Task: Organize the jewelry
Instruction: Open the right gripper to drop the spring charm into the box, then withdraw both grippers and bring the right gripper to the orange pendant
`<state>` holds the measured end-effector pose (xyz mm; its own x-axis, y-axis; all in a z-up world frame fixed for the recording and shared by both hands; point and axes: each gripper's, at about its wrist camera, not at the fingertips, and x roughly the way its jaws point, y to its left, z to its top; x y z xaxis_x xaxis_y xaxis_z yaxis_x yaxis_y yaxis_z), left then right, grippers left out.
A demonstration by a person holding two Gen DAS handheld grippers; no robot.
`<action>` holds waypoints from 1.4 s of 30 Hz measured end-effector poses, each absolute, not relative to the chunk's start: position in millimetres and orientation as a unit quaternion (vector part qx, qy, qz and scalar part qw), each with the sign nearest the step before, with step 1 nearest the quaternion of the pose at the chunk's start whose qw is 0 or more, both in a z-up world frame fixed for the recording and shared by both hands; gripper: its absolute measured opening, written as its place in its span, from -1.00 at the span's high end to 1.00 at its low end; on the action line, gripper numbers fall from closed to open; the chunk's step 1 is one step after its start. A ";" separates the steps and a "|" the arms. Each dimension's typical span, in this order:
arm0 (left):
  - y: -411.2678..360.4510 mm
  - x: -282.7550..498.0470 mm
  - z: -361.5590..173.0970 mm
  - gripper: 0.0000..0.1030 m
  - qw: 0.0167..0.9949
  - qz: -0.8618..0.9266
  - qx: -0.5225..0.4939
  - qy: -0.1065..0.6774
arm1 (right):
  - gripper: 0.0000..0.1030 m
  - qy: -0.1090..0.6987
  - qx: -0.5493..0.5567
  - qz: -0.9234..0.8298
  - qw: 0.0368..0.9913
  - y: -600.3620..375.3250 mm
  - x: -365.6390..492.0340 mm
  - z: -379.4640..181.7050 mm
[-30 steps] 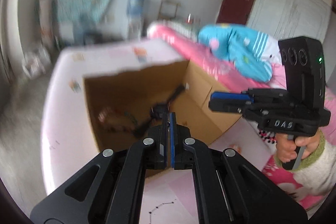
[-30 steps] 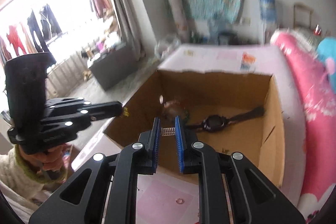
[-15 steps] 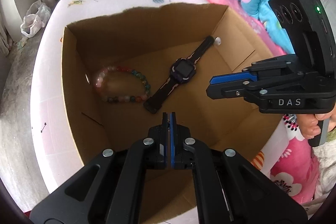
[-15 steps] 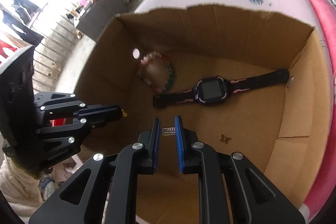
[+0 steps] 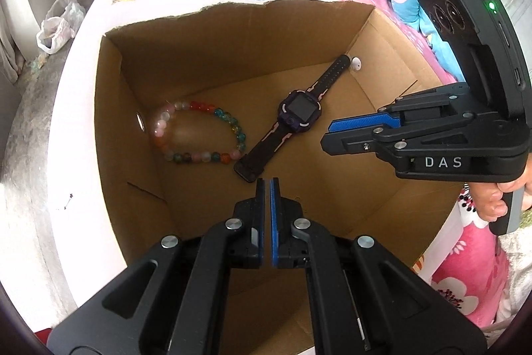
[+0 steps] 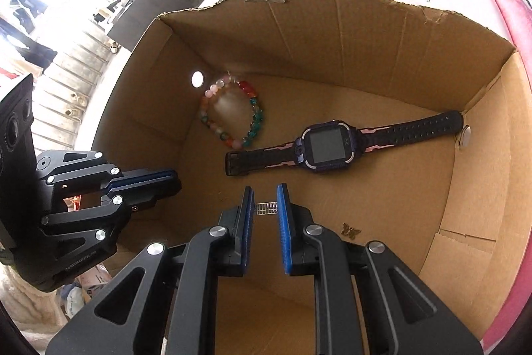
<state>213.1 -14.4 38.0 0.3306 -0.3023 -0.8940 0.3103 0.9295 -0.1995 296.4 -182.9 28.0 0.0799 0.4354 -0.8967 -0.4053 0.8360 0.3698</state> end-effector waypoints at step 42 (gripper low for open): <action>30.6 45.7 78.5 -0.17 0.919 -0.185 -0.052 0.343 | 0.40 0.400 0.053 0.321 0.857 -253.5 159.6 132.6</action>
